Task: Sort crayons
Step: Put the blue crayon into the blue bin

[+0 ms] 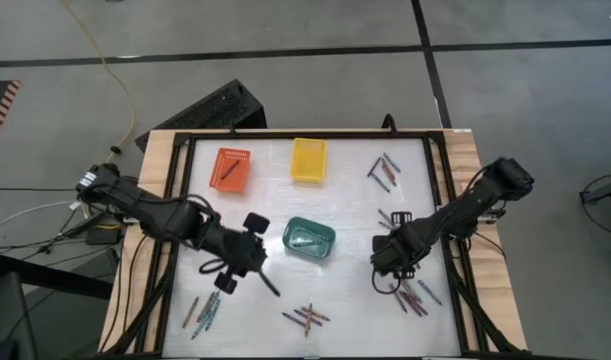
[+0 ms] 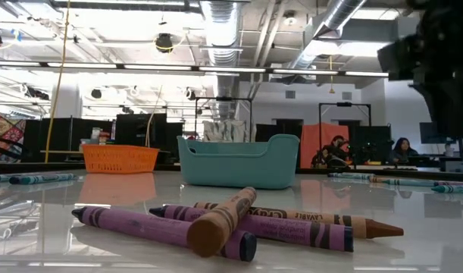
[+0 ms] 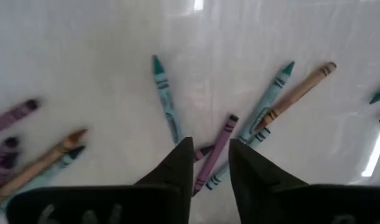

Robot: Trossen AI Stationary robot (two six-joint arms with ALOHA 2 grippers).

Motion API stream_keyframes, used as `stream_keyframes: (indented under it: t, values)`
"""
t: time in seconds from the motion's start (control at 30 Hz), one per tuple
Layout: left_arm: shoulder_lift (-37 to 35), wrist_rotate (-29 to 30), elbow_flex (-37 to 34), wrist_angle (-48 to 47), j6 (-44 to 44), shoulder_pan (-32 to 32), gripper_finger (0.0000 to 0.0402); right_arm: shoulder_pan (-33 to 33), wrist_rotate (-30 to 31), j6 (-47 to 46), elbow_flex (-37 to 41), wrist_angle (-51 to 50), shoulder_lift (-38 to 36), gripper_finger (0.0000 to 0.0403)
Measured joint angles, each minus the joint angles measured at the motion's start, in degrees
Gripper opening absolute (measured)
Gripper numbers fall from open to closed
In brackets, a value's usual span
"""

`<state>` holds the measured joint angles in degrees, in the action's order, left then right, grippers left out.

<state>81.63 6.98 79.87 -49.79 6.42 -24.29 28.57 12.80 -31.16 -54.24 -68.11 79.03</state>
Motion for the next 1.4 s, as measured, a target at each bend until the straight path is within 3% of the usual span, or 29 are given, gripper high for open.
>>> stream_keyframes:
  t: [0.2, 0.57, 0.97, 1.4]
  values:
    - [-0.27, 1.36, -6.36, 1.74, -5.31, -3.25, 0.0128, -2.36, -4.57, 2.51, 5.27, 6.93, -2.04, 0.0139]
    - [-1.96, 4.09, -15.31, 10.66, -9.48, -6.48, 0.0128, -5.88, -8.38, 7.22, 11.74, 17.09, -1.91, 0.0118]
    - [-2.96, 5.35, -16.56, 11.88, -10.73, -6.98, 0.0128, -6.34, -10.70, 6.42, 15.88, 24.67, -0.75, 0.0117]
    - [-2.96, 5.90, -16.56, 11.52, -10.12, -6.97, 0.0128, -6.14, -11.44, 5.99, 16.11, 29.57, 1.67, 0.0042]
